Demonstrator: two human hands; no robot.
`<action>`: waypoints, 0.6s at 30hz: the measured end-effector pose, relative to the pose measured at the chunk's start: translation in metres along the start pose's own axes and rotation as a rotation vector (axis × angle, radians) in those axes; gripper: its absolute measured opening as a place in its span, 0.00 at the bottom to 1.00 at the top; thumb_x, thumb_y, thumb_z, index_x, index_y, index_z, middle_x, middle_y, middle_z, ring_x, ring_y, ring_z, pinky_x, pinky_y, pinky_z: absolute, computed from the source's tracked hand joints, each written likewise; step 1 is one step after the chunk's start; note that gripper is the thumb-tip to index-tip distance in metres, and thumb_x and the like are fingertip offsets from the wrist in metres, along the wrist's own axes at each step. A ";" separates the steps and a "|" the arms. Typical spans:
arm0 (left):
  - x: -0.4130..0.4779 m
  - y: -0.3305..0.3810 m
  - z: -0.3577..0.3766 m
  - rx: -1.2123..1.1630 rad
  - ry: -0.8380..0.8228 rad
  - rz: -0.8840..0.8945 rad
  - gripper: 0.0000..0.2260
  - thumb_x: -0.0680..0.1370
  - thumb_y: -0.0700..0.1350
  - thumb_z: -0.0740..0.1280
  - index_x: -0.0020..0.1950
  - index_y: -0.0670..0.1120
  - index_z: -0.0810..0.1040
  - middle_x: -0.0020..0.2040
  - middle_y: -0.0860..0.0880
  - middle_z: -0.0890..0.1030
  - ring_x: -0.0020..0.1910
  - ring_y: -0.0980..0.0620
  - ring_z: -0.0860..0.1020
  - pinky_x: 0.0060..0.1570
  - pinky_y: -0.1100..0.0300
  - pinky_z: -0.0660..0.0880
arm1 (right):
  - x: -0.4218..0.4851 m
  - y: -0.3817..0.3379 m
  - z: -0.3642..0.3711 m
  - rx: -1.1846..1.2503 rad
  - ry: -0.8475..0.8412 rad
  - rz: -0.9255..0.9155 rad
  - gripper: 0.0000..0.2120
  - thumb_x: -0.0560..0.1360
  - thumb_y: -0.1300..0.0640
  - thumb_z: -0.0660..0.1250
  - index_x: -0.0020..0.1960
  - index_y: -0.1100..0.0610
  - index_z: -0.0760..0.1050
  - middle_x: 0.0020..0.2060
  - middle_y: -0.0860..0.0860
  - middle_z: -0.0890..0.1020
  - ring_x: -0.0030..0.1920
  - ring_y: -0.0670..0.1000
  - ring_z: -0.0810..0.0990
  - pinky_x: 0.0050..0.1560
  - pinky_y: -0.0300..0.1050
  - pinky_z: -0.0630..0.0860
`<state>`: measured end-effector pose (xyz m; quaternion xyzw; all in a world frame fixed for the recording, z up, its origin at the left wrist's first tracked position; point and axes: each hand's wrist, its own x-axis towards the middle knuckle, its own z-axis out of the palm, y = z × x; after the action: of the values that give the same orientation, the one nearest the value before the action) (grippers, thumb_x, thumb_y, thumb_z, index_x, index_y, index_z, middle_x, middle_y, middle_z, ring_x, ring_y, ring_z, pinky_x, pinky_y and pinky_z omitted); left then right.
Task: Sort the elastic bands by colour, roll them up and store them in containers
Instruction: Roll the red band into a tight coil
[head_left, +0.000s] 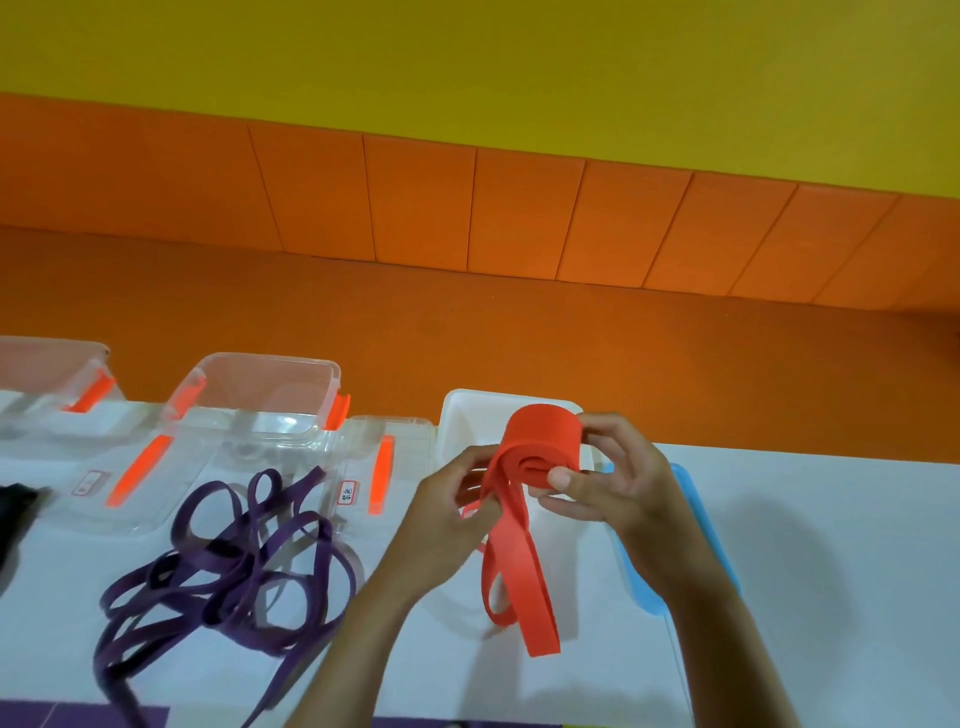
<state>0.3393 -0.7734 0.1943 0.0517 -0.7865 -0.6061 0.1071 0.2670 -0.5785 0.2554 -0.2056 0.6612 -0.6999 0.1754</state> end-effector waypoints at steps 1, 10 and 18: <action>0.000 0.000 0.001 0.030 0.033 0.020 0.22 0.80 0.45 0.65 0.62 0.74 0.75 0.54 0.66 0.84 0.55 0.61 0.83 0.54 0.70 0.78 | 0.001 0.000 0.000 -0.003 0.002 -0.004 0.23 0.70 0.51 0.82 0.62 0.49 0.78 0.58 0.52 0.85 0.50 0.63 0.89 0.49 0.54 0.86; -0.003 -0.001 -0.006 -0.285 -0.018 0.017 0.20 0.83 0.53 0.66 0.75 0.65 0.73 0.72 0.60 0.79 0.72 0.57 0.76 0.63 0.71 0.73 | 0.011 -0.006 0.001 0.076 -0.047 -0.013 0.24 0.73 0.53 0.81 0.65 0.53 0.77 0.59 0.58 0.84 0.49 0.68 0.88 0.51 0.55 0.86; -0.002 0.044 -0.019 -0.370 0.148 0.117 0.20 0.75 0.59 0.76 0.66 0.57 0.83 0.66 0.54 0.83 0.69 0.51 0.80 0.62 0.63 0.78 | 0.013 -0.014 0.001 -0.068 -0.138 0.035 0.22 0.71 0.54 0.81 0.62 0.46 0.80 0.58 0.50 0.84 0.49 0.63 0.89 0.48 0.52 0.86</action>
<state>0.3477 -0.7794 0.2411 0.0297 -0.6533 -0.7275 0.2076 0.2570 -0.5849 0.2697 -0.2475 0.6744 -0.6580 0.2259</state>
